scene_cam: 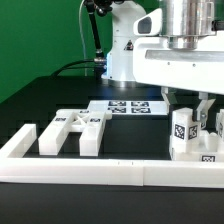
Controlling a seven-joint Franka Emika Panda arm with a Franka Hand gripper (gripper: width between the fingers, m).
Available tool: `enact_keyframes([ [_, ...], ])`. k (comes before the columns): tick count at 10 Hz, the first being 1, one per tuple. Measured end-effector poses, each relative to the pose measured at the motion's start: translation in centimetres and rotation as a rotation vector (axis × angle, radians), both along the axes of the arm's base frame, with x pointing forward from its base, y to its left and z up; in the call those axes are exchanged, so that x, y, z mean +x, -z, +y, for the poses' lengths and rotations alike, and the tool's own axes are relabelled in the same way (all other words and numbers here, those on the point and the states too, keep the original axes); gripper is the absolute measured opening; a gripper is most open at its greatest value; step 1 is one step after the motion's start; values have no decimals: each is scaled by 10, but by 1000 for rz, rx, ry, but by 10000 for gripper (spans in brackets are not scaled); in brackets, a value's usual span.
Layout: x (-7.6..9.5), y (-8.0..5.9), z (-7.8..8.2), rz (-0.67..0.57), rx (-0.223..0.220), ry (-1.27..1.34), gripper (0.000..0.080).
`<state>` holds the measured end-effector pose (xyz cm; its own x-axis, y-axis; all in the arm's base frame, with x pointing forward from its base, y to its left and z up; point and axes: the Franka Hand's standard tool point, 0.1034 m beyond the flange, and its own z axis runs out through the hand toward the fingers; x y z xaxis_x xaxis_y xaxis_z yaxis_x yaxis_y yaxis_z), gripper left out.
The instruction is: Assemble chair
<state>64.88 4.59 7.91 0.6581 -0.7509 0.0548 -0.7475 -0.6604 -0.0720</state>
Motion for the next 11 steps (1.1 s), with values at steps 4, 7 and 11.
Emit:
enact_keyframes([
  [4, 1, -1, 0, -4, -34, -324, 642],
  [7, 1, -1, -1, -4, -56, -565, 648],
  [11, 1, -1, -2, 3, -105, -881, 649],
])
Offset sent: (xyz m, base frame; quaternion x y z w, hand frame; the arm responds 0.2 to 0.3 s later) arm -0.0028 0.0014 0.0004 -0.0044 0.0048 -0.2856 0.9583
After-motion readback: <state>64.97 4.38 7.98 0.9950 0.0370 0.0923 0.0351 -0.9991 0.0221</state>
